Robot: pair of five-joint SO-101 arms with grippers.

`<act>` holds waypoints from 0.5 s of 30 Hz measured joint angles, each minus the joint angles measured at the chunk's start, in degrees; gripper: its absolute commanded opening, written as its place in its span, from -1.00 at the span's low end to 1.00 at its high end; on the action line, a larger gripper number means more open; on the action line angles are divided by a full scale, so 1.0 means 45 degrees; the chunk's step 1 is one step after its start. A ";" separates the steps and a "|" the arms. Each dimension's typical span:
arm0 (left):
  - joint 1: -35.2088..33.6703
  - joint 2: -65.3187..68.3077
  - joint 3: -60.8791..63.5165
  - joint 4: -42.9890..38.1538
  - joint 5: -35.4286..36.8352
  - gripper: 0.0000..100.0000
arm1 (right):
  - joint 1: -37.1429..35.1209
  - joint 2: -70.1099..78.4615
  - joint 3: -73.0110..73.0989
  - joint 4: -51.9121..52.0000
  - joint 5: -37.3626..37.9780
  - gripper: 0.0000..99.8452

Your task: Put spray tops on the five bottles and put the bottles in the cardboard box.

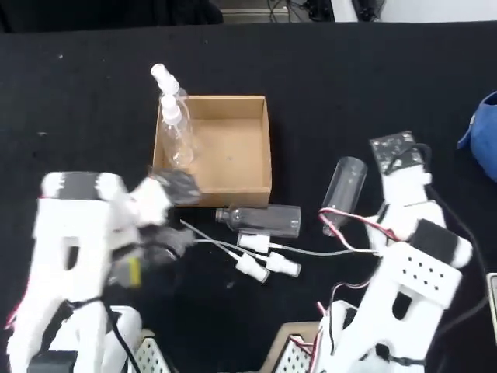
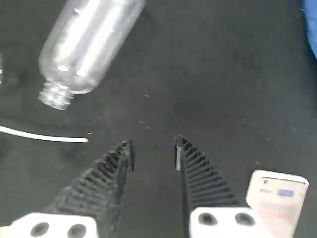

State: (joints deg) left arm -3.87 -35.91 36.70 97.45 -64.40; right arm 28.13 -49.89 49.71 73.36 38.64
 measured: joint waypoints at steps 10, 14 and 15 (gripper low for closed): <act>-0.7834 0.0039 -0.0430 0.0020 -0.4239 -0.90 | -0.5236 0.0000 0.0000 0.0332 -0.2950 -0.75; -0.9827 0.0137 -0.0293 -0.1211 -0.4298 -0.90 | -0.7248 0.0000 0.0371 -0.0371 -0.4454 -0.75; -1.0159 0.0313 -0.0078 -0.1621 -0.4298 -0.90 | -0.7736 0.0000 0.0625 -0.0586 -0.4708 -0.75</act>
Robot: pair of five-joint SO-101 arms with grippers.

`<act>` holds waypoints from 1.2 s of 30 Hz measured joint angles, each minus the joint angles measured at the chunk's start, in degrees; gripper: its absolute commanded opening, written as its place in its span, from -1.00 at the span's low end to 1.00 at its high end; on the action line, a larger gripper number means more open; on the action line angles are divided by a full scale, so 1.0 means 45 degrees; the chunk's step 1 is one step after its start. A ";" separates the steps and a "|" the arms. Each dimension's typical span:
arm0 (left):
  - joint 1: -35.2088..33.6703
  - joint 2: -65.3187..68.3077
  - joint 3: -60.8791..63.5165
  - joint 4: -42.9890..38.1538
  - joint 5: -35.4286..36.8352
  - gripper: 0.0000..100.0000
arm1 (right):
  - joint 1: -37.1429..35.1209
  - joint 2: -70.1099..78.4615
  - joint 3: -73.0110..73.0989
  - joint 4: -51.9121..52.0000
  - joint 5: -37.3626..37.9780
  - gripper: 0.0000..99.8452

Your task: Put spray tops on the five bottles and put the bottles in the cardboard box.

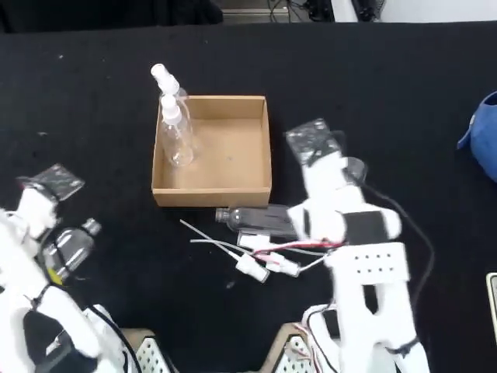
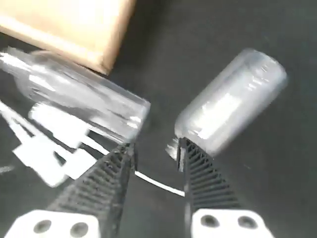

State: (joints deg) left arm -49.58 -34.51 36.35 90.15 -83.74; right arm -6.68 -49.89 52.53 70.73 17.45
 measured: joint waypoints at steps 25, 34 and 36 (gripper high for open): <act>-0.3946 0.5431 -0.0020 -0.5333 0.0117 -0.51 | -0.1074 0.0000 0.3575 -0.3829 -0.0527 -0.75; -0.1836 0.5451 -0.1270 -0.3302 0.0801 -0.51 | -0.1074 0.0000 0.3575 -0.3829 -0.0527 -0.75; -0.1641 0.5568 -0.1270 -0.3438 0.0957 -0.51 | -0.1074 0.0000 0.3575 -0.3829 -0.0527 -0.75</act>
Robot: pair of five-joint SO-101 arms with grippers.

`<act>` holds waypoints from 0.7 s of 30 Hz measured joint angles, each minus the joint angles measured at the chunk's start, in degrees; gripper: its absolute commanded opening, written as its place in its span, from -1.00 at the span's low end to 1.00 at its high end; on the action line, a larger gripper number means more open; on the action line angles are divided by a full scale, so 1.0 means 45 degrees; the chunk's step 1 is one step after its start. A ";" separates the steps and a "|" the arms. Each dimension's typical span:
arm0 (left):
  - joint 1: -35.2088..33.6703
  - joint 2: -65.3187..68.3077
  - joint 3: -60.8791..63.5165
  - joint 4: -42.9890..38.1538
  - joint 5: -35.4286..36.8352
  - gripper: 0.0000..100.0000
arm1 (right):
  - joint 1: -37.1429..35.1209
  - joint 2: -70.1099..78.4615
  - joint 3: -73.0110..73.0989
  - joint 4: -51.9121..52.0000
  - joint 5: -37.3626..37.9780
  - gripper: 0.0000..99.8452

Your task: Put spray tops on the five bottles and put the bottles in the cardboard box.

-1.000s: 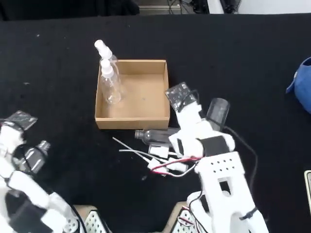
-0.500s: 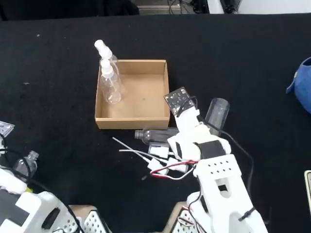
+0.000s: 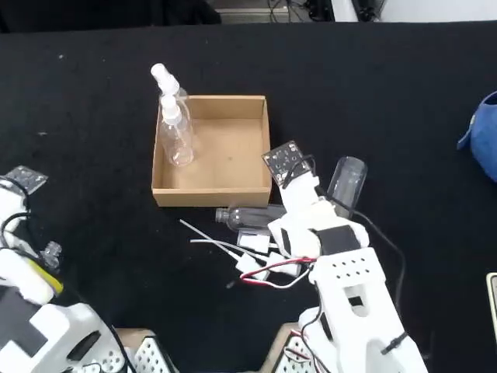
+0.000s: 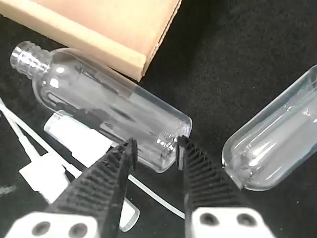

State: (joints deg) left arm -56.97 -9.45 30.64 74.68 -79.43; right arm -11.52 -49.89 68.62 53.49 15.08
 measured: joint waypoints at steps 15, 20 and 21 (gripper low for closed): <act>0.0059 0.0000 0.1817 -0.2735 0.0215 -0.85 | 0.0000 0.0000 0.0000 0.0000 0.0000 -0.75; 0.0117 0.0000 0.1817 -0.1954 0.0215 -0.92 | 0.0000 0.0000 0.0000 0.0000 0.0000 -0.75; 0.0117 0.0000 0.1817 -0.1758 0.0215 -0.95 | 0.0000 0.0000 0.0000 0.0000 0.0000 -0.75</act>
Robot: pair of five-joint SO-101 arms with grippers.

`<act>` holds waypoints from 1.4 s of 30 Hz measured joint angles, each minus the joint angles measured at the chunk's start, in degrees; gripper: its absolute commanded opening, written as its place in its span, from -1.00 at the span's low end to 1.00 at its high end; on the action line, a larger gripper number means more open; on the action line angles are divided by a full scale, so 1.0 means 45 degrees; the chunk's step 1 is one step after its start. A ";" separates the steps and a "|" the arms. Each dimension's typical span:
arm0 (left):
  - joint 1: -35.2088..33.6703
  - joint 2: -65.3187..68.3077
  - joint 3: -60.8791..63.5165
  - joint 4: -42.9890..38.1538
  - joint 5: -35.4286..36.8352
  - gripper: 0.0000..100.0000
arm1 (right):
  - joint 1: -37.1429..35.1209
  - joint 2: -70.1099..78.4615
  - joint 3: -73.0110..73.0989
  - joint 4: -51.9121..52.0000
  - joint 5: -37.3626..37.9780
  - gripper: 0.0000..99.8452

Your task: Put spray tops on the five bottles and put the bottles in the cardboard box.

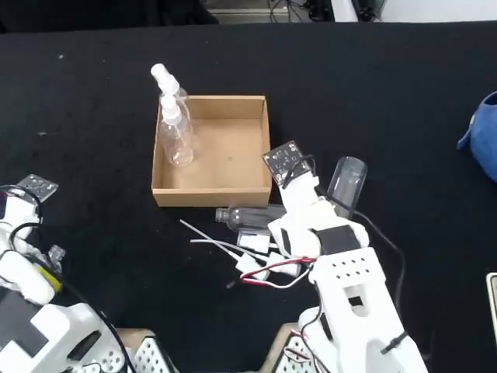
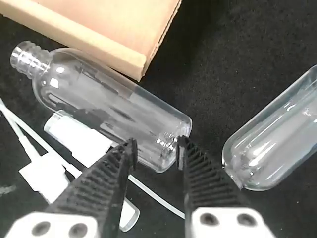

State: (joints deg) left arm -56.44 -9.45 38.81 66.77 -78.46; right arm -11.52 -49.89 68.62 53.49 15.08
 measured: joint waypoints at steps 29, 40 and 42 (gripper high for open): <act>0.5099 -1.0335 0.4786 -0.2168 1.5023 -0.94 | -0.4630 0.0000 -0.2442 0.5998 0.3927 -0.74; 0.6173 -1.0530 0.6076 -0.4415 1.7582 -0.94 | -0.6408 0.0000 -0.1192 0.4044 0.2559 -0.74; 0.6408 -1.0530 0.6271 -0.4923 1.7602 -0.94 | -0.6447 0.0000 -0.0801 0.3731 0.2540 -0.74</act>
State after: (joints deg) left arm -27.60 -56.84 67.03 44.62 0.75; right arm -40.53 -49.89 65.01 70.29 26.51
